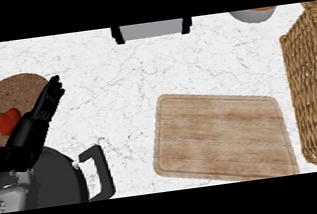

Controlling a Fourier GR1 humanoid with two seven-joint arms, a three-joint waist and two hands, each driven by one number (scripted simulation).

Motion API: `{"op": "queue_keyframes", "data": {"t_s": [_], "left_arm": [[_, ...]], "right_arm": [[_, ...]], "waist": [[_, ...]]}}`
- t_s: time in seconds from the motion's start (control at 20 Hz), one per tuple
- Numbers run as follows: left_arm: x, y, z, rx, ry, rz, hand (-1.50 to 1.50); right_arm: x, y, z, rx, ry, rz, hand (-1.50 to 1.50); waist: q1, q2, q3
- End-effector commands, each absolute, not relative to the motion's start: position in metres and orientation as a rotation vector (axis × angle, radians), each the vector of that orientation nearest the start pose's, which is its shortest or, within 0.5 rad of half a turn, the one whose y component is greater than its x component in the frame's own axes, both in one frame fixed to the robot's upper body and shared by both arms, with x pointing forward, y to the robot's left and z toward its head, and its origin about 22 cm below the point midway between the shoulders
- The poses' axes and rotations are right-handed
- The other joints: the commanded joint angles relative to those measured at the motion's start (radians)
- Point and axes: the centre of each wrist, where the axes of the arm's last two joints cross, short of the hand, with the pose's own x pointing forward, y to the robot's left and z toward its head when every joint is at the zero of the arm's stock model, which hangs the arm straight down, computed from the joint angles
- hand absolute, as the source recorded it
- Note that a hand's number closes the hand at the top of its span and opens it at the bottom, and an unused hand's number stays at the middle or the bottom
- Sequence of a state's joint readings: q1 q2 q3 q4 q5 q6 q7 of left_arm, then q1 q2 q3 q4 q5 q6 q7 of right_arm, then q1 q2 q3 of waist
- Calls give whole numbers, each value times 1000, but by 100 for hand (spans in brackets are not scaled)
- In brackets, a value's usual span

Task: Pick the croissant from the cutting board and place it in the basket

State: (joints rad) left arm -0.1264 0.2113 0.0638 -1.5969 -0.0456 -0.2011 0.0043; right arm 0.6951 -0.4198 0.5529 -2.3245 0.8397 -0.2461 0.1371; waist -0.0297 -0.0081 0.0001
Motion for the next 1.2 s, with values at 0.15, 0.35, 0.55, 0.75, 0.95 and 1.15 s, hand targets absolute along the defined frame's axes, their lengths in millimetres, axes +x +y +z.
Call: {"op": "queue_keyframes", "data": {"t_s": [0.15,0.35,0.55,0.75,0.95,1.15], "left_arm": [[277,272,51,71,-1670,-357,0],[269,270,56,88,-1690,-342,0],[267,273,57,64,-1693,-360,0],[285,270,70,83,-1682,-354,0],[279,264,58,45,-1700,-375,0],[277,262,53,37,-1681,-384,0]], "right_arm": [[42,-210,149,-548,-1783,500,150],[35,-218,159,-601,-1749,481,150],[38,-227,166,-747,-1718,472,150],[49,-234,168,-812,-1714,446,150],[63,-240,169,-835,-1722,374,150],[87,-251,172,-932,-1685,291,150]], "waist": [[-14,2,-1],[-12,-3,-1],[3,3,-3],[5,11,-3],[19,14,-3],[33,15,-4]]}}
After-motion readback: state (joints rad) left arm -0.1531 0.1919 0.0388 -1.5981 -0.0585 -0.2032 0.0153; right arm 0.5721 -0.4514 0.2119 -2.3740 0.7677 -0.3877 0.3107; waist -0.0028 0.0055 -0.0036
